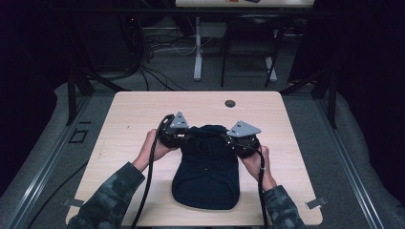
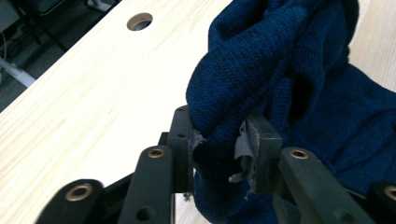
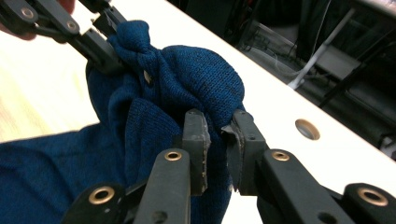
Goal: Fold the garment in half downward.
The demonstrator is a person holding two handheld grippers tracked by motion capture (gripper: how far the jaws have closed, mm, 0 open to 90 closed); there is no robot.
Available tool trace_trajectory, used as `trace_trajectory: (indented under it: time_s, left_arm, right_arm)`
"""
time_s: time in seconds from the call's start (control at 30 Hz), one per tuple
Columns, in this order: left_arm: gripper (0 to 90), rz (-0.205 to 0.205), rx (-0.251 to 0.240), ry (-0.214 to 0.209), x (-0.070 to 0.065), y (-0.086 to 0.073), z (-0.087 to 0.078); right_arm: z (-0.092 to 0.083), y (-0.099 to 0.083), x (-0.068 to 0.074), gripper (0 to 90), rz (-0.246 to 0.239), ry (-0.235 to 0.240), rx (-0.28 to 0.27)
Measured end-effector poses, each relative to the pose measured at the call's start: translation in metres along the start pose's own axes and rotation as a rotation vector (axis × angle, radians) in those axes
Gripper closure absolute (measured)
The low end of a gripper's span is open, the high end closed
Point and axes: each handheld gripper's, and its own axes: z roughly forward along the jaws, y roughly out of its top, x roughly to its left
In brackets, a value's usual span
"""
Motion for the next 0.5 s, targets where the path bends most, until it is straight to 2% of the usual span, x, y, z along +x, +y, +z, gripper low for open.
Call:
trace_trajectory:
  time_s: [0.17, 0.33, 0.5]
  left_arm:
    - [70.5, 0.056, -0.01, 0.053, -0.011, -0.001, -0.001]
    - [70.2, 0.103, -0.017, 0.099, -0.021, -0.003, -0.001]
    - [68.6, 0.122, -0.018, 0.117, -0.029, -0.004, -0.001]
  right_arm:
    - [-0.002, -0.003, -0.002, 75.4, 0.014, 0.035, 0.046]
    - [-0.006, -0.009, 0.0, 74.2, 0.003, 0.04, 0.08]
    - [-0.008, -0.016, 0.002, 73.7, 0.004, 0.049, 0.093]
